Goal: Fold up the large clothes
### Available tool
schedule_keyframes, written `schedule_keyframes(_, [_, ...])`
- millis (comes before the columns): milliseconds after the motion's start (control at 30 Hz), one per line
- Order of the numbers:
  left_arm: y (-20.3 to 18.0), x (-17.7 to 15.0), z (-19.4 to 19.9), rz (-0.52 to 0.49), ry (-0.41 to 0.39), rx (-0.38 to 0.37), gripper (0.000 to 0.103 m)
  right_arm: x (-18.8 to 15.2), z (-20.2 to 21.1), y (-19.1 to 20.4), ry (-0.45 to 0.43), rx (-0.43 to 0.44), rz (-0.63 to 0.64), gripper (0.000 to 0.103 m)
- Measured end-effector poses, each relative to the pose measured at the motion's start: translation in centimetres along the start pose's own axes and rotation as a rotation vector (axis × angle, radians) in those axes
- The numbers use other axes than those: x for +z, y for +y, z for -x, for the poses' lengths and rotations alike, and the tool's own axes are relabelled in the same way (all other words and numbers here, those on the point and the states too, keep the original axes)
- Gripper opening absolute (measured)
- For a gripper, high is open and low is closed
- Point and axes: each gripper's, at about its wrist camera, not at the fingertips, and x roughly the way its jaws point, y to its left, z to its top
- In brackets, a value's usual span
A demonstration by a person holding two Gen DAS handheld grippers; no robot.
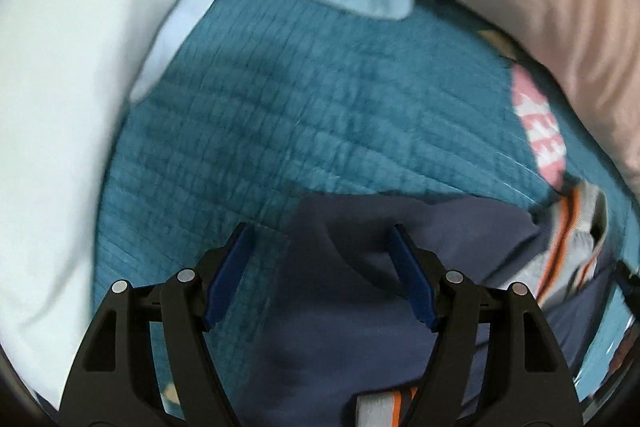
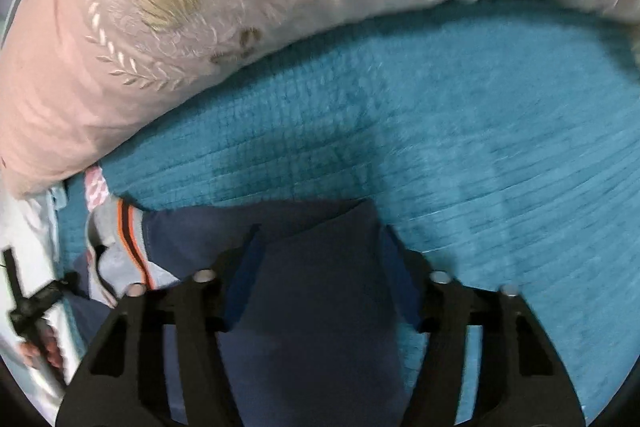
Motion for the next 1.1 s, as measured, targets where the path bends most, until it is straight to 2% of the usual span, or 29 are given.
schedule_keyframes(67, [0.1, -0.3, 0.0, 0.003, -0.037, -0.004, 0.071, 0.2, -0.4, -0.1, -0.014, -0.028, -0.005, 0.051])
schedule_keyframes(133, [0.0, -0.6, 0.0, -0.002, -0.05, 0.007, 0.063, 0.4, -0.6, -0.1, -0.015, -0.033, -0.014, 0.051])
schedule_keyframes(200, [-0.1, -0.9, 0.5, -0.009, -0.066, 0.012, 0.037, 0.7, -0.7, -0.3, -0.015, -0.041, -0.031, 0.038])
schedule_keyframes(233, [-0.2, -1.1, 0.7, -0.012, -0.068, 0.003, 0.025, 0.8, -0.6, -0.5, -0.023, -0.08, -0.039, 0.027])
schedule_keyframes(267, [-0.3, -1.1, 0.9, -0.014, -0.061, -0.022, 0.011, 0.8, -0.6, -0.7, -0.023, -0.082, -0.05, 0.022])
schedule_keyframes(467, [-0.2, -1.0, 1.6, 0.001, -0.063, -0.052, 0.009, 0.6, 0.1, -1.8, -0.015, -0.023, -0.084, 0.008])
schedule_keyframes(700, [-0.4, -1.3, 4.0, -0.022, -0.085, -0.087, 0.009, -0.4, 2.8, -0.9, -0.082, -0.056, -0.05, 0.007])
schedule_keyframes(867, [-0.5, -2.9, 6.5, -0.032, -0.116, -0.101, 0.009, -1.2, 6.6, -0.4, -0.14, -0.025, -0.053, 0.007])
schedule_keyframes(967, [-0.8, -3.3, 7.9, -0.053, -0.136, -0.104, 0.009, -2.0, 8.8, 0.2, -0.161, -0.047, -0.009, 0.007])
schedule_keyframes(1100, [-0.7, -3.9, 10.8, -0.06, -0.156, -0.123, 0.009, -3.3, 11.6, 0.6, -0.186, -0.038, -0.011, 0.007])
